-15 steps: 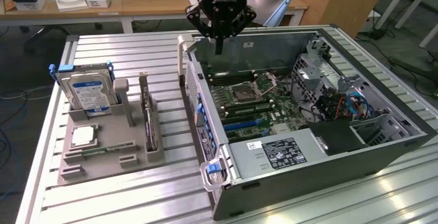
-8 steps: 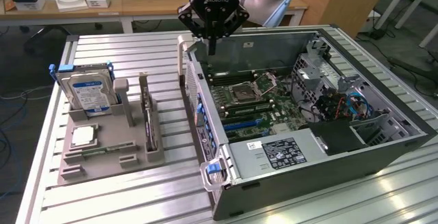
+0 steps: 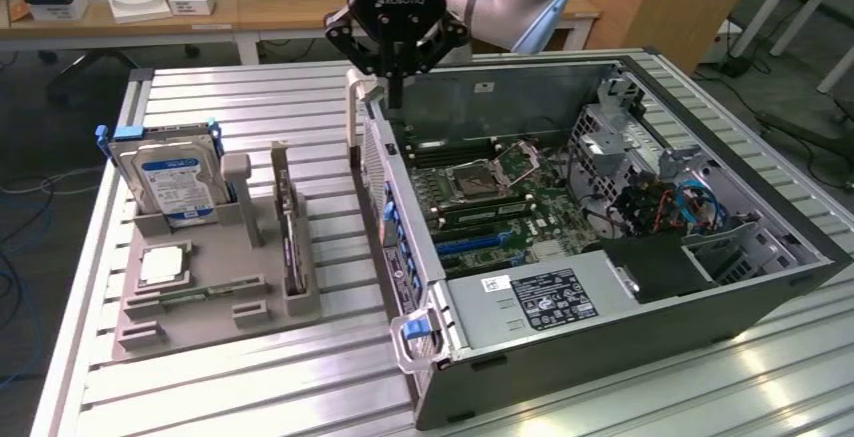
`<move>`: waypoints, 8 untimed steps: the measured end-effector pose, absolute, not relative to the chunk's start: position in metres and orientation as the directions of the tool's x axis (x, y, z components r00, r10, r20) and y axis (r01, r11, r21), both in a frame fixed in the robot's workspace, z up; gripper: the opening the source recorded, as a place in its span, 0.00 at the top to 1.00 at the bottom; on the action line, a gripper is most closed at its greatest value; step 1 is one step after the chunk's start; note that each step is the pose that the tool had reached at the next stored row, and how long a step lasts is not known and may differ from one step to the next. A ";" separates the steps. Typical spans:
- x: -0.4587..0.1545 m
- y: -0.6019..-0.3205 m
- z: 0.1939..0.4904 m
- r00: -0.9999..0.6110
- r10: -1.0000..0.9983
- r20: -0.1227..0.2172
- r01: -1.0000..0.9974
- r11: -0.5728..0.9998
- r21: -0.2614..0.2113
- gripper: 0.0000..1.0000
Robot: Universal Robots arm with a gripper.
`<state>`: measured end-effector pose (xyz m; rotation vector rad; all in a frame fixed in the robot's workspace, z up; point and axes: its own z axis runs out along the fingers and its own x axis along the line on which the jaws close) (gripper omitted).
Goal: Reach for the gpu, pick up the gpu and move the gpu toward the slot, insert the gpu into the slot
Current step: 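Reach for the gpu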
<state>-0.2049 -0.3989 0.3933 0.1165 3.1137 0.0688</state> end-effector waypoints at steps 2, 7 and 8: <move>-0.209 -0.399 0.393 -0.997 0.075 -0.023 0.074 0.996 0.045 0.90; -0.221 -0.399 0.393 -0.997 0.075 -0.023 0.074 0.996 0.045 0.90; -0.235 -0.399 0.393 -0.997 0.075 -0.023 0.074 0.996 0.045 0.90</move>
